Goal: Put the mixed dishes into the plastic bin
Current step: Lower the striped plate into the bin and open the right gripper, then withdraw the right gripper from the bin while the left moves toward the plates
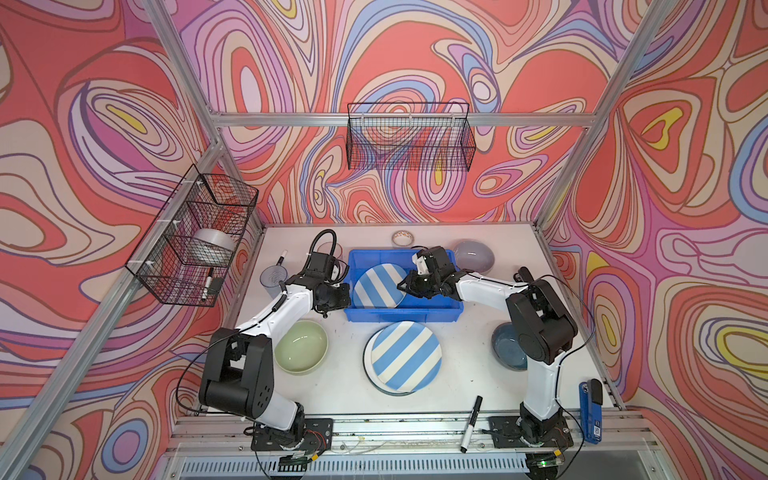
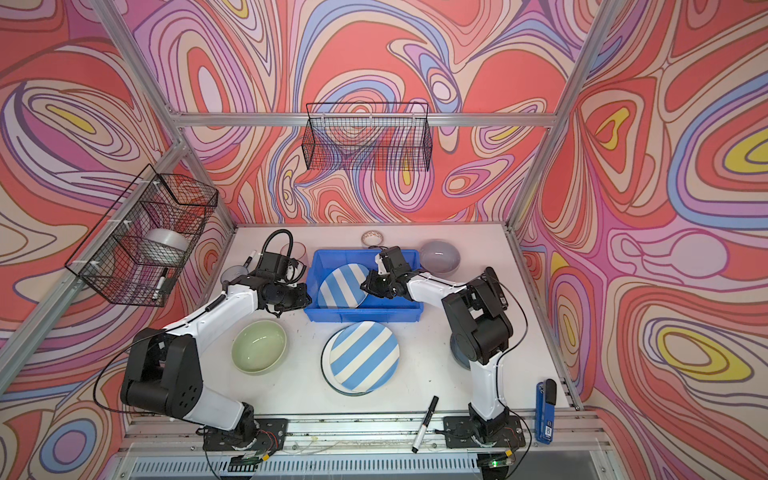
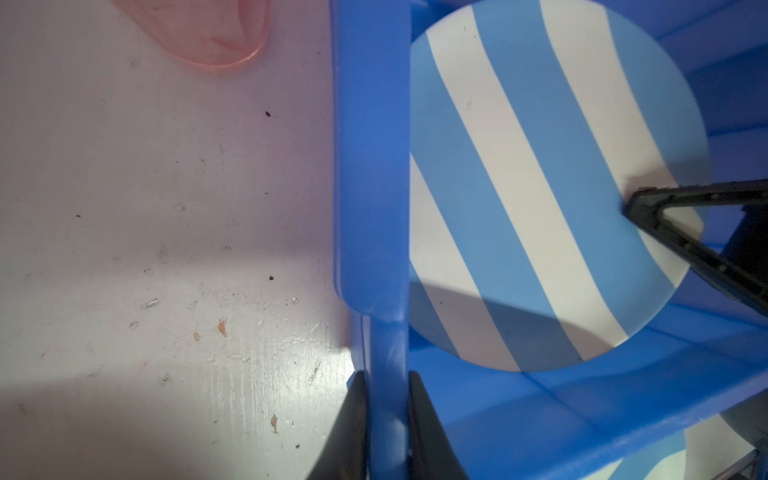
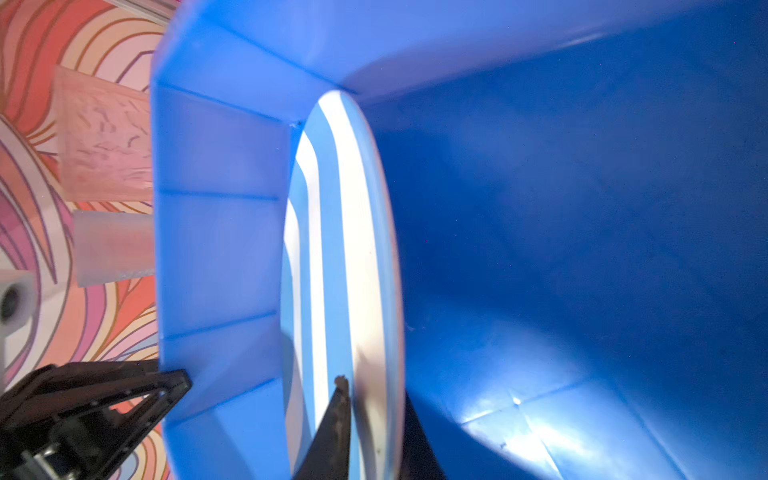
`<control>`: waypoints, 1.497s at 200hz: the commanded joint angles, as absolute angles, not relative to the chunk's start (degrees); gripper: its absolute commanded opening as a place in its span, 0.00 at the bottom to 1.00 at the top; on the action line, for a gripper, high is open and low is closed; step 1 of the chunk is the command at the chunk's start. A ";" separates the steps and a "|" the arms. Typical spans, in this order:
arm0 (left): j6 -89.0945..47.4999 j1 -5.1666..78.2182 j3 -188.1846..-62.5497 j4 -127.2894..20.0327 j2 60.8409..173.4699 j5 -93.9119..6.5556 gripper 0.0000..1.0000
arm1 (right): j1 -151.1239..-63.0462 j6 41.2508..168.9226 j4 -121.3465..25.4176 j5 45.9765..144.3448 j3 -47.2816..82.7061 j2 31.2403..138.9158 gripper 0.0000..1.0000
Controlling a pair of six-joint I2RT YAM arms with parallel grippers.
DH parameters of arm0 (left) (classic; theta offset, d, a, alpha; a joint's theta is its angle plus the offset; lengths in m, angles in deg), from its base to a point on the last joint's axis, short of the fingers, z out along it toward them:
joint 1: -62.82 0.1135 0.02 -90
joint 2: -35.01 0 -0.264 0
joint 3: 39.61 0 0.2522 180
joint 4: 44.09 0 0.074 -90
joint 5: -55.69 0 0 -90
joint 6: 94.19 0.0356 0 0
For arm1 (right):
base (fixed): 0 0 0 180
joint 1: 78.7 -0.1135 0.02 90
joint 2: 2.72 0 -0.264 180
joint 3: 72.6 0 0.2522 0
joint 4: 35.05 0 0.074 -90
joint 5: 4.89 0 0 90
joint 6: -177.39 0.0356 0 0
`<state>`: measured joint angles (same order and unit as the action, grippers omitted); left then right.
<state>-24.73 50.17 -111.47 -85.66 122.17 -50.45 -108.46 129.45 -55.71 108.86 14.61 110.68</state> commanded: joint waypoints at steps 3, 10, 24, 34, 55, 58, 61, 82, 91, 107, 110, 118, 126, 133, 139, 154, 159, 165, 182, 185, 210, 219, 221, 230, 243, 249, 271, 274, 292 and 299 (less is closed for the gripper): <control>-23.70 50.26 -112.34 -87.81 122.90 -52.22 0.18 | -109.11 125.52 -60.74 106.29 15.75 111.38 0.25; -23.63 50.25 -112.34 -87.79 122.95 -52.28 0.18 | -109.19 125.01 -61.66 105.61 15.91 111.29 0.27; -23.61 50.25 -112.43 -87.80 123.04 -52.24 0.18 | -109.20 124.20 -62.97 104.42 16.09 111.10 0.31; -23.61 50.25 -112.42 -87.74 123.08 -52.33 0.18 | -109.29 123.70 -63.68 103.95 16.21 111.04 0.34; -23.61 50.25 -112.52 -87.86 123.08 -52.58 0.18 | -109.29 122.53 -64.73 103.08 16.30 110.80 0.39; -23.61 50.25 -112.52 -87.90 123.08 -52.59 0.18 | -109.29 122.45 -64.91 102.86 16.35 110.75 0.39; -23.61 50.20 -112.52 -87.90 123.08 -52.56 0.18 | -109.37 122.41 -65.10 102.68 16.38 110.67 0.40; -23.61 50.25 -112.52 -87.82 122.99 -52.51 0.18 | -109.38 121.50 -66.59 101.43 16.91 110.50 0.43; -23.61 50.24 -112.52 -87.81 123.06 -52.72 0.18 | -109.43 121.22 -66.83 101.15 16.96 110.35 0.45; -23.61 50.25 -112.57 -87.75 123.08 -53.10 0.18 | -109.44 121.16 -67.07 100.86 16.88 110.00 0.47; -23.61 50.25 -112.60 -87.79 123.10 -53.04 0.18 | -109.42 121.07 -67.09 100.84 16.90 110.00 0.47; -23.61 50.25 -112.60 -87.91 123.05 -53.00 0.18 | -109.45 120.84 -67.23 100.92 16.85 109.76 0.48; -23.61 50.25 -112.60 -87.95 122.95 -52.89 0.19 | -109.44 120.34 -67.50 101.21 17.00 109.53 0.50; -23.61 50.25 -112.69 -88.07 122.82 -52.77 0.19 | -109.42 119.64 -68.14 101.40 17.23 109.28 0.50; -23.69 50.25 -112.77 -88.15 122.65 -52.62 0.20 | -109.46 118.94 -68.86 101.23 17.34 108.89 0.51; -24.14 50.25 -112.72 -88.18 122.00 -51.36 0.22 | -109.46 117.62 -70.11 99.60 17.02 106.79 0.56; -24.14 50.25 -112.62 -88.06 121.66 -51.21 0.23 | -109.40 117.22 -70.52 98.96 16.81 105.92 0.58; -24.14 50.25 -112.61 -88.08 121.27 -50.94 0.25 | -109.46 116.86 -71.20 98.28 16.70 104.81 0.59; -24.14 50.24 -112.92 -88.76 120.17 -50.42 0.30 | -109.40 115.43 -73.97 95.69 17.07 101.71 0.61; -24.14 50.25 -113.22 -89.14 120.10 -50.31 0.30 | -109.44 115.22 -74.48 95.42 17.13 101.24 0.61; -24.49 50.25 -114.43 -91.00 117.79 -49.15 0.37 | -109.39 113.48 -77.91 93.68 16.90 96.29 0.61; -24.49 50.25 -114.82 -91.77 116.78 -48.76 0.39 | -109.38 113.18 -78.98 93.17 16.41 94.45 0.62; -24.49 50.25 -114.92 -91.91 116.58 -48.66 0.39 | -109.40 113.08 -79.21 93.19 16.33 93.99 0.62; -24.56 50.25 -115.22 -92.89 115.38 -48.22 0.40 | -109.45 112.75 -80.11 92.93 15.45 91.77 0.62; -25.04 50.17 -115.37 -94.27 113.24 -47.22 0.41 | -109.51 112.29 -81.43 92.61 13.78 88.21 0.62; -25.60 50.09 -115.29 -95.04 112.04 -46.13 0.41 | -109.76 111.88 -82.60 91.80 13.23 86.70 0.62; -27.08 47.79 -113.93 -96.48 106.56 -41.71 0.41 | -110.52 110.22 -87.04 89.60 11.03 81.09 0.71; -27.24 47.23 -113.66 -96.55 105.76 -41.43 0.42 | -110.52 110.24 -87.39 89.64 10.50 80.27 0.71; -28.22 43.90 -111.52 -97.17 101.29 -40.72 0.45 | -110.54 110.54 -88.28 90.90 7.08 74.74 0.73; -28.59 42.76 -110.56 -97.45 99.70 -40.79 0.47 | -110.55 110.97 -88.71 91.26 5.98 72.78 0.73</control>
<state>-26.82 46.00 -113.35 -93.46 104.53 -43.54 -110.30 111.66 -83.93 91.81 9.60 78.11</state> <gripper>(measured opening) 0.438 0.724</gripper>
